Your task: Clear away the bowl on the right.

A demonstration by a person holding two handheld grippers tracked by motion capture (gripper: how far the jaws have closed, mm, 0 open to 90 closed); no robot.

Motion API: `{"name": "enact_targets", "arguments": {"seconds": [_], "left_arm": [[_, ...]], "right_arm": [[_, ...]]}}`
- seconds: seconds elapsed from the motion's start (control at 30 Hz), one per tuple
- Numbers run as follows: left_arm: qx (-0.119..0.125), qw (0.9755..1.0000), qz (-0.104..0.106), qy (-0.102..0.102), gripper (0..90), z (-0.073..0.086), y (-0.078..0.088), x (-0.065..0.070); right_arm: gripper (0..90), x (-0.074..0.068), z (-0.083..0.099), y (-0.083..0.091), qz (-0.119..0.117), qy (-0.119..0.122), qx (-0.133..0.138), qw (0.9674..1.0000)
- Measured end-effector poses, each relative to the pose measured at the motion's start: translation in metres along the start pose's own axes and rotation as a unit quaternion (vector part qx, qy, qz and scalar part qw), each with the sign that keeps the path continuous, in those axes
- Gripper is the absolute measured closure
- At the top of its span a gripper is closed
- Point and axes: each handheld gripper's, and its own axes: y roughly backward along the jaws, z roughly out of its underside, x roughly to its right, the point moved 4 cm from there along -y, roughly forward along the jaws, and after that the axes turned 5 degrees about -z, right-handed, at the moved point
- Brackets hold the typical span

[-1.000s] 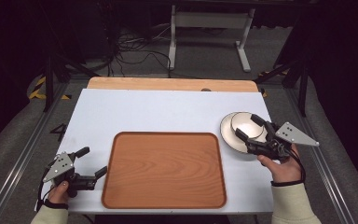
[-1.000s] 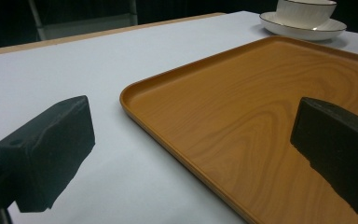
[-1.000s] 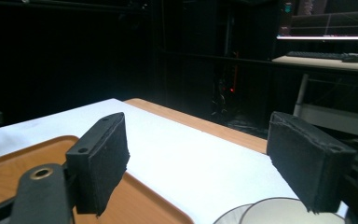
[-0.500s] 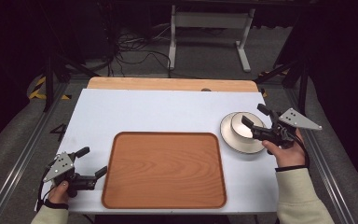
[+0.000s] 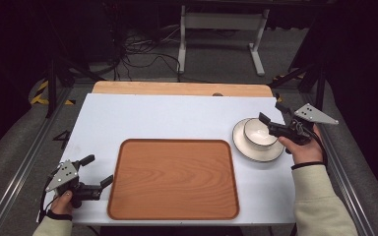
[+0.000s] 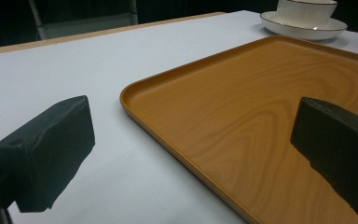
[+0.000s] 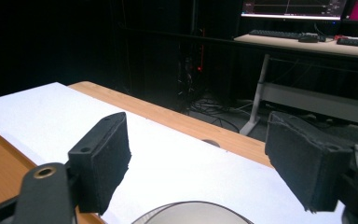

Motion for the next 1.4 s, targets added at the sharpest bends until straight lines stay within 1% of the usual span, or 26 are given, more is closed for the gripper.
{"name": "enact_targets", "arguments": {"seconds": [0.17,0.23,0.27,0.3,0.4,0.43,0.5,0.53,0.57,0.63,0.73,0.77,0.83,0.87,0.93,1.07,1.13,1.17,1.2,1.3,1.33,1.37,1.4], "left_arm": [[0.0,1.0,-0.001,-0.001,0.4,0.0,0.0,0.0],[0.001,1.0,-0.001,0.001,0.4,0.0,0.0,0.0],[0.002,1.0,-0.002,0.002,0.4,0.0,0.0,0.0],[0.001,1.0,-0.001,0.002,0.3,0.0,0.0,0.0],[0.001,1.0,-0.001,-0.002,0.4,0.0,0.0,0.0],[0.001,1.0,-0.001,0.0,0.3,0.0,0.0,0.0],[0.001,1.0,-0.001,0.002,0.4,0.0,0.0,0.0],[0.001,1.0,-0.001,0.002,0.4,0.0,0.0,0.0],[0.001,1.0,-0.001,0.002,0.4,0.0,-0.001,0.0],[0.001,1.0,-0.001,0.002,0.4,0.0,-0.001,0.0],[0.0,1.0,0.0,-0.001,0.3,0.0,0.0,0.0],[0.0,1.0,0.0,-0.001,0.4,0.0,0.0,0.0],[0.001,1.0,0.0,0.001,0.4,0.0,-0.001,0.001],[0.001,1.0,0.0,0.001,0.3,0.0,-0.001,0.001],[0.002,1.0,-0.001,0.001,0.4,0.0,-0.001,0.001],[0.002,1.0,-0.001,0.001,0.4,0.0,-0.001,0.001],[0.002,1.0,0.0,0.001,0.3,0.0,-0.001,0.001],[0.002,1.0,0.0,0.001,0.4,0.0,-0.001,0.001],[0.002,1.0,-0.001,-0.001,0.4,0.0,-0.001,0.001],[0.0,1.0,0.0,-0.002,0.3,0.0,0.0,0.001],[0.0,1.0,0.0,-0.002,0.3,0.0,0.0,0.001],[0.0,1.0,-0.001,-0.002,0.4,0.0,0.0,0.001],[0.0,1.0,0.0,-0.002,0.4,0.0,0.0,0.001]], "right_arm": [[22.5,0.008,0.005,-0.003,0.006,-0.009,-0.006,0.9999],[22.5,0.013,0.007,-0.004,0.013,-0.02,-0.014,0.9996],[22.6,0.015,0.009,-0.004,0.019,-0.034,-0.022,0.999],[23.7,0.018,0.011,-0.004,0.024,-0.043,-0.029,0.9984],[27.1,0.026,0.019,-0.006,0.038,-0.053,-0.059,0.9961],[28.5,0.028,0.02,-0.007,0.041,-0.057,-0.068,0.9952],[31.2,0.03,0.024,-0.009,0.044,-0.056,-0.091,0.9933],[31.2,0.03,0.024,-0.009,0.044,-0.056,-0.091,0.9933],[32.3,0.031,0.025,-0.01,0.045,-0.054,-0.102,0.9922],[35.5,0.033,0.029,-0.012,0.052,-0.052,-0.139,0.9876],[36.2,0.038,0.033,-0.014,0.062,-0.054,-0.166,0.9828],[36.6,0.039,0.034,-0.015,0.063,-0.061,-0.176,0.9804],[36.8,0.042,0.038,-0.016,0.063,-0.07,-0.192,0.9768],[36.8,0.043,0.04,-0.017,0.063,-0.071,-0.197,0.9758],[37.6,0.045,0.044,-0.018,0.061,-0.078,-0.211,0.9725],[39.1,0.048,0.052,-0.019,0.061,-0.086,-0.244,0.9641],[40.8,0.049,0.054,-0.02,0.059,-0.088,-0.259,0.96],[42.5,0.05,0.056,-0.02,0.06,-0.09,-0.267,0.9575],[43.7,0.05,0.056,-0.02,0.062,-0.09,-0.272,0.9562],[47.5,0.052,0.06,-0.022,0.064,-0.098,-0.289,0.9502],[48.5,0.052,0.061,-0.023,0.064,-0.098,-0.293,0.949],[49.3,0.052,0.063,-0.024,0.063,-0.1,-0.3,0.9465],[49.8,0.052,0.064,-0.024,0.063,-0.101,-0.303,0.9456]]}}
